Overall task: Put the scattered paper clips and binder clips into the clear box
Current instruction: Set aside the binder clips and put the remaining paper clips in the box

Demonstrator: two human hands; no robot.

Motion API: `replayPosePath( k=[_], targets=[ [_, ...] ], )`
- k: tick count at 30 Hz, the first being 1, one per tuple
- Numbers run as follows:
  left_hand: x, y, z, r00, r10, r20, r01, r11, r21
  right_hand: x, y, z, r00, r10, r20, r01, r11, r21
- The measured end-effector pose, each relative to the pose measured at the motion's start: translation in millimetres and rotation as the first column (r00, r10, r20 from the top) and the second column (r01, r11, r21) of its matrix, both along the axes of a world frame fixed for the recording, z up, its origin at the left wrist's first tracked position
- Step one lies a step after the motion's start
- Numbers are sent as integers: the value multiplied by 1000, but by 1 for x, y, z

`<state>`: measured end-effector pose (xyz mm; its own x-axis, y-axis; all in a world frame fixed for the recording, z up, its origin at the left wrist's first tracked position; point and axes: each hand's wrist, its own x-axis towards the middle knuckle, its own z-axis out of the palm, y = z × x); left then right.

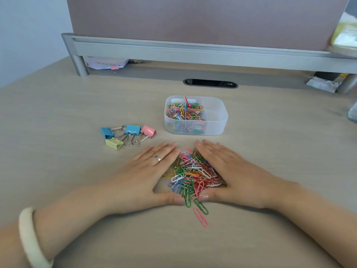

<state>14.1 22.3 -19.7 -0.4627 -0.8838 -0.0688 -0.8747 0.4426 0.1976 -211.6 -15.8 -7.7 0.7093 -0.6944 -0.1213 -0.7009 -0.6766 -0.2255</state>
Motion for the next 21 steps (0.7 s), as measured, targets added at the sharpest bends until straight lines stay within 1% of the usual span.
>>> replayPosePath(
  k=[2,4,8,9,13,17,21],
  targets=[
    [4,-4,4,997,16,-74,-18,999,-33,-9,-6,3,998,-49,47,51,998,-47],
    [5,-8,7,997,17,-77,-24,995,-95,-14,-10,4,996,-76,43,81,988,-128],
    [-2,-22,9,997,-45,-70,31,981,-190,-4,-15,-1,997,-20,74,31,989,-147],
    [-4,-27,10,995,-52,-89,35,981,-189,-1,-18,-1,996,-1,87,13,990,-139],
    [-7,-38,12,979,-50,-200,30,995,-98,4,-32,-3,976,49,212,-23,992,-124],
    [-12,-38,11,977,-15,-214,-6,995,-101,6,-33,-6,960,34,276,-12,997,-82],
    [-12,-40,5,954,-34,-297,3,995,-104,6,-31,-7,950,12,313,-2,999,-32]
  ],
)
